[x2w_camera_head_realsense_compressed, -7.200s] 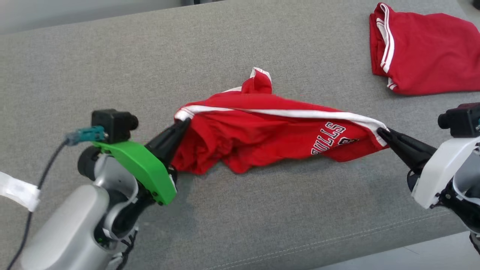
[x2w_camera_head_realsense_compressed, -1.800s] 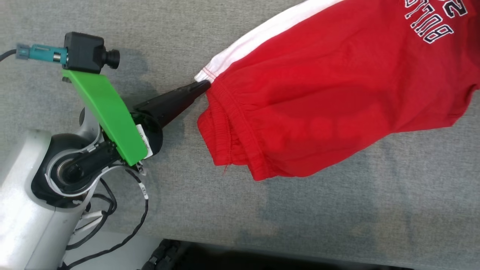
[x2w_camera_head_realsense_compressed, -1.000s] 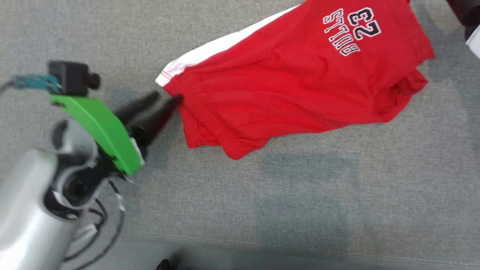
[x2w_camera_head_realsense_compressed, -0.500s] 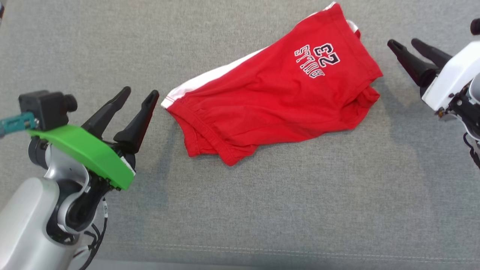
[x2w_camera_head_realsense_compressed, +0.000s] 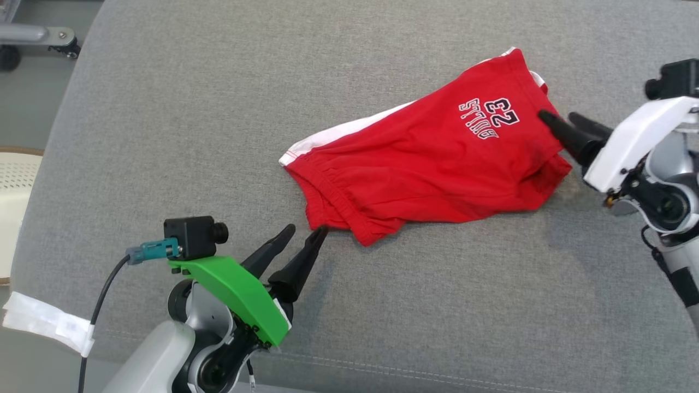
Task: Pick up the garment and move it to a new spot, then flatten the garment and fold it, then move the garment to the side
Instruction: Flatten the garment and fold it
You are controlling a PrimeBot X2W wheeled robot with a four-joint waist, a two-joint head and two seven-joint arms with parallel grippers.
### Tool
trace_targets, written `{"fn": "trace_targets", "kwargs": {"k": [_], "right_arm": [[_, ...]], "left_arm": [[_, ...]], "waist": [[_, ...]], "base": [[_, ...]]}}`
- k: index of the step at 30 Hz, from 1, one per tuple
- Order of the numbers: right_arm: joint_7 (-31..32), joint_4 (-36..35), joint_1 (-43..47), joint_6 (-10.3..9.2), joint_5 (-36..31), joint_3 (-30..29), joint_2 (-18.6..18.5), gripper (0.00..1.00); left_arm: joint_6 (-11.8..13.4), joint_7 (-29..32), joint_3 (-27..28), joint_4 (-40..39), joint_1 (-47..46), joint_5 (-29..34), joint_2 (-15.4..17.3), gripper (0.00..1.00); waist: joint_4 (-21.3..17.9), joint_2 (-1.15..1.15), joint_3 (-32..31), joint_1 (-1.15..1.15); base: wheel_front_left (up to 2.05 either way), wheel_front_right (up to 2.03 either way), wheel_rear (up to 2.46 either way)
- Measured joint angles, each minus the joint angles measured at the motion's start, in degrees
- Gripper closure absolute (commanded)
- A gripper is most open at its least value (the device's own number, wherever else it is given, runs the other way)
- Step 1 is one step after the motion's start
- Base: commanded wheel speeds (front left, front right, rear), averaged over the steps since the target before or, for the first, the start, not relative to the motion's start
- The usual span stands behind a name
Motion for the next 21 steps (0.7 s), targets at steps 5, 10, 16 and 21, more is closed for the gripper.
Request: {"fn": "trace_targets", "kwargs": {"k": [5,10,16,21], "right_arm": [[0.7,0.0,-0.1,-0.01,-0.3,1.4,0.7,0.0],[0.6,0.9,-0.1,0.05,-0.7,1.9,0.8,0.0],[-0.1,3.1,0.0,0.55,-0.8,2.5,1.7,0.0],[-0.6,3.5,0.2,0.46,-0.8,2.1,1.6,0.0]], "left_arm": [[0.4,1.1,0.1,2.0,-0.1,-0.6,-1.8,0.0],[0.4,1.8,0.9,4.5,-0.6,-1.3,-3.8,0.0],[0.7,2.6,1.9,7.4,-0.8,-2.2,-4.8,0.0],[0.7,3.9,2.0,9.1,-1.2,-3.7,-5.5,0.0]], "waist": [[0.0,0.0,0.8,0.0],[-0.8,0.0,1.3,0.0],[-2.3,0.0,0.6,0.0],[-3.2,0.0,-0.3,0.0]], "base": [[0.0,0.0,0.0],[0.0,0.0,0.0],[0.0,0.0,0.0],[0.0,0.0,0.0]]}}
